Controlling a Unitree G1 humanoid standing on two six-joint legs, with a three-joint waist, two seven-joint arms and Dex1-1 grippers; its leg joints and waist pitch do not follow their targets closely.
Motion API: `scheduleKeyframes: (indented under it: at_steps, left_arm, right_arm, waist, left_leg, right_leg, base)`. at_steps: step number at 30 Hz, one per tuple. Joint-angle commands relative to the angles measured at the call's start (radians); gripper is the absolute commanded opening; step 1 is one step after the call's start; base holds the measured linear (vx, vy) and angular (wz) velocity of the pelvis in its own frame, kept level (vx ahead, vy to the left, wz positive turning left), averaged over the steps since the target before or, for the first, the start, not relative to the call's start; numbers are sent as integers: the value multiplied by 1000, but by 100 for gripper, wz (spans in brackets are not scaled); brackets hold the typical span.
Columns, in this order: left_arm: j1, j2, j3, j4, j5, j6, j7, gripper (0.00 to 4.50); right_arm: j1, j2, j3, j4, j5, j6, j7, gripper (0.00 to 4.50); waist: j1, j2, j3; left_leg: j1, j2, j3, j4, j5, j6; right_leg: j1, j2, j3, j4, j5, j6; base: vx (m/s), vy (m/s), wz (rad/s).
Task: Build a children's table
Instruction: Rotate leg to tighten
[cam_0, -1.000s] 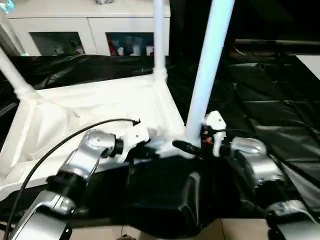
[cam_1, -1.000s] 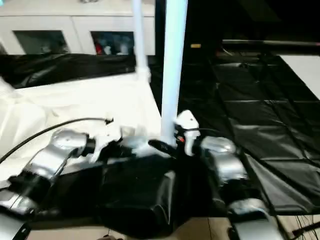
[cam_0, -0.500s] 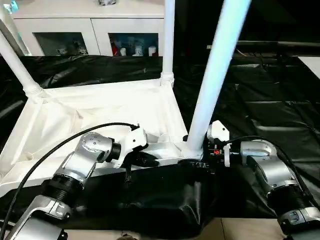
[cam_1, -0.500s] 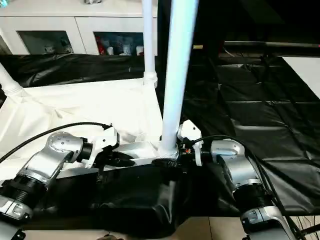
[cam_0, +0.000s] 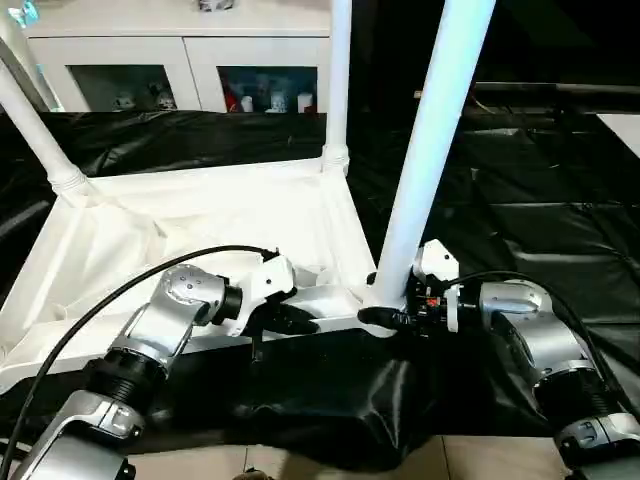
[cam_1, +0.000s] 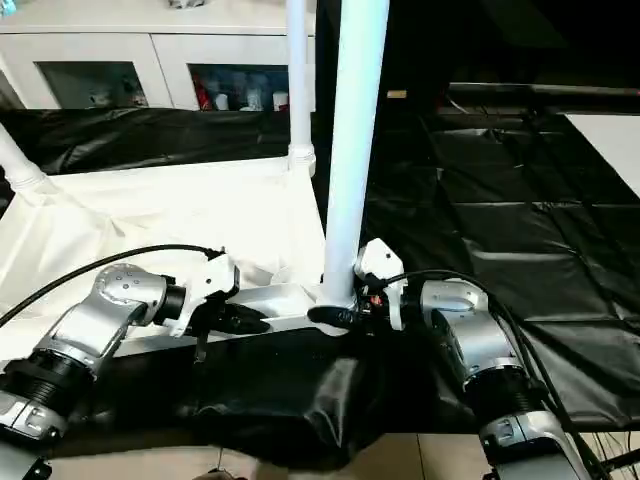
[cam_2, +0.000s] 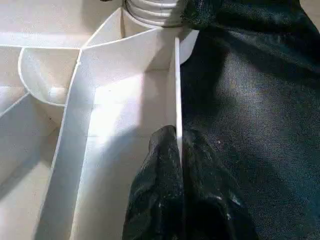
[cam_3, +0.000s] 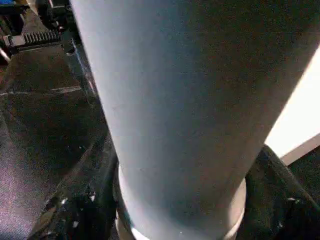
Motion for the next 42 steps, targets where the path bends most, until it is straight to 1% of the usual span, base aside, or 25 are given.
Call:
scheduleKeyframes:
  at_steps: [1, 8, 10, 12, 13, 14, 15, 16, 17, 21, 22, 23, 24, 25, 26, 27, 28, 29, 30, 34, 36, 37, 39, 40, 42]
  left_arm:
    - [11, -11, -10, -24, -31, 2, -27, 0]
    - [16, -11, -12, -30, -31, 6, -27, 0]
    - [5, -30, -7, -4, -11, 10, 30, 0]
    - [-11, -48, -3, 27, 6, 14, 78, 0]
    - [-18, -56, -1, 42, 12, 13, 95, 0]
    - [-34, -79, 9, 68, 12, 13, 129, 0]
    - [-50, -101, 19, 92, 11, 18, 161, 0]
    - [-59, -115, 25, 106, 10, 21, 180, 0]
    - [-73, -131, 29, 126, 14, 23, 207, 0]
    - [-127, -183, 24, 211, 56, 27, 325, 0]
    - [-171, -230, 33, 279, 75, 38, 427, 0]
    - [-184, -243, 37, 298, 80, 41, 454, 0]
    - [-193, -251, 40, 313, 84, 41, 473, 0]
    - [-231, -281, 57, 378, 100, 34, 576, 0]
    - [-241, -288, 61, 395, 104, 30, 602, 0]
    - [-248, -293, 63, 407, 108, 28, 619, 0]
    - [-260, -297, 63, 426, 119, 21, 652, 0]
    - [-268, -300, 62, 439, 127, 16, 674, 0]
    - [-273, -302, 58, 447, 133, 14, 682, 0]
    - [-275, -302, 49, 454, 138, -3, 655, 0]
    - [-273, -297, 41, 462, 146, -16, 631, 0]
    - [-274, -296, 40, 468, 149, -21, 623, 0]
    - [-276, -292, 37, 481, 153, -32, 606, 0]
    - [-277, -288, 36, 486, 156, -40, 600, 0]
    - [-270, -275, 33, 476, 157, -46, 573, 0]
  right_arm:
    - [-3, -8, 10, 14, -14, -12, 6, 272]
    - [-2, 7, 6, 24, -17, -9, -26, 270]
    - [-9, 49, -26, 58, -15, 6, -127, 270]
    - [-14, 80, -45, 79, -14, 26, -197, 270]
    - [-15, 93, -51, 87, -12, 39, -225, 270]
    - [-17, 122, -57, 97, -16, 54, -278, 270]
    - [-20, 151, -62, 106, -17, 69, -326, 270]
    - [-22, 169, -65, 111, -19, 77, -355, 270]
    - [-27, 193, -67, 118, -21, 83, -391, 270]
    - [-72, 290, -101, 185, -34, 83, -601, 270]
    - [-115, 350, -128, 259, -42, 87, -747, 270]
    - [-126, 364, -135, 278, -45, 90, -782, 270]
    - [-134, 373, -139, 291, -47, 92, -805, 270]
    - [-163, 401, -152, 347, -55, 84, -893, 270]
    - [-170, 409, -154, 361, -58, 82, -911, 270]
    - [-174, 414, -157, 368, -62, 82, -921, 270]
    - [-178, 423, -162, 381, -65, 80, -939, 270]
    - [-181, 429, -164, 391, -68, 76, -945, 270]
    - [-184, 435, -162, 399, -70, 69, -944, 270]
    - [-193, 454, -194, 395, -35, 44, -902, 270]
    - [-199, 456, -201, 390, -30, 7, -878, 326]
    - [-202, 456, -201, 390, -32, -10, -871, 340]
    - [-206, 449, -193, 392, -37, -40, -854, 342]
    - [-207, 445, -192, 391, -39, -49, -848, 362]
    - [-204, 429, -193, 371, -38, -56, -817, 383]
  waist:
    - [1, -11, -64]
    - [0, -11, -65]
    - [-2, -10, -64]
    - [-7, -11, -60]
    - [-11, -9, -57]
    - [-13, -4, -56]
    - [-15, -5, -53]
    - [-16, -5, -53]
    - [-17, -6, -53]
    - [-23, -3, -53]
    - [-28, -2, -52]
    - [-30, -3, -51]
    - [-28, -1, -53]
    - [-28, 0, -52]
    - [-27, -2, -52]
    - [-25, -5, -52]
    - [-20, -4, -52]
    - [-20, -6, -52]
    - [-16, -6, -51]
    - [-13, -6, -51]
    - [-14, -6, -50]
    - [-14, -7, -50]
    - [-16, -7, -48]
    - [-22, -11, -49]
    - [-25, -11, -51]
  left_leg:
    - [16, 51, -12, -52, -72, 124]
    - [16, 50, -12, -51, -64, 128]
    - [15, 50, -12, -52, -67, 124]
    - [17, 50, -13, -58, -109, 103]
    - [21, 51, -13, -63, -145, 82]
    - [23, 51, -15, -66, -169, 62]
    - [23, 50, -14, -68, -180, 54]
    - [26, 51, -16, -72, -204, 32]
    - [24, 50, -18, -74, -214, 19]
    - [29, 48, -18, -78, -241, -8]
    - [28, 46, -17, -77, -235, -14]
    - [30, 45, -19, -81, -253, -29]
    - [31, 45, -20, -80, -257, -31]
    - [34, 45, -16, -78, -262, -30]
    - [35, 45, -17, -80, -275, -32]
    - [34, 45, -17, -79, -273, -27]
    - [29, 46, -18, -80, -261, -16]
    - [25, 46, -19, -81, -249, -7]
    - [31, 47, -18, -82, -260, -5]
    - [29, 48, -20, -86, -270, -3]
    - [30, 49, -20, -87, -282, -4]
    - [29, 49, -20, -88, -287, -4]
    - [26, 48, -22, -90, -297, 0]
    - [18, 47, -25, -92, -280, 0]
    - [19, 48, -25, -90, -257, 6]
  right_leg:
    - [47, -59, 40, -57, 107, -290]
    - [48, -59, 40, -55, 112, -293]
    - [46, -59, 40, -56, 106, -293]
    - [45, -60, 40, -63, 45, -289]
    - [44, -61, 42, -69, -12, -283]
    - [45, -62, 42, -73, -57, -274]
    - [43, -60, 43, -77, -77, -267]
    - [41, -62, 45, -80, -108, -258]
    - [45, -64, 44, -81, -126, -247]
    - [37, -65, 48, -88, -163, -229]
    - [34, -63, 49, -87, -151, -230]
    - [36, -64, 47, -90, -181, -227]
    - [37, -65, 46, -90, -186, -224]
    - [30, -66, 49, -94, -183, -224]
    - [31, -64, 49, -96, -190, -220]
    - [32, -65, 49, -97, -185, -218]
    - [36, -67, 49, -95, -167, -214]
    - [38, -66, 48, -94, -155, -207]
    - [36, -67, 48, -96, -165, -203]
    - [39, -69, 48, -98, -174, -199]
    - [37, -70, 48, -100, -187, -197]
    - [38, -71, 49, -102, -198, -195]
    - [39, -72, 48, -103, -218, -187]
    - [46, -71, 46, -100, -210, -179]
    - [44, -70, 46, -98, -180, -185]
  base:
    - [0, 0, 0]
    - [0, 0, 0]
    - [0, 0, 0]
    - [0, 0, 0]
    - [0, 0, 0]
    - [0, 0, 0]
    - [0, 0, 0]
    - [0, 0, 0]
    - [0, 0, 0]
    - [0, 0, 0]
    - [0, 0, 0]
    - [0, 0, 0]
    - [0, 0, 0]
    - [0, 0, 0]
    - [0, 0, 0]
    - [0, 0, 0]
    - [0, 0, 0]
    - [0, 0, 0]
    - [0, 0, 0]
    - [0, 0, 0]
    - [0, 0, 0]
    - [0, 0, 0]
    - [0, 0, 0]
    - [0, 0, 0]
    - [0, 0, 0]
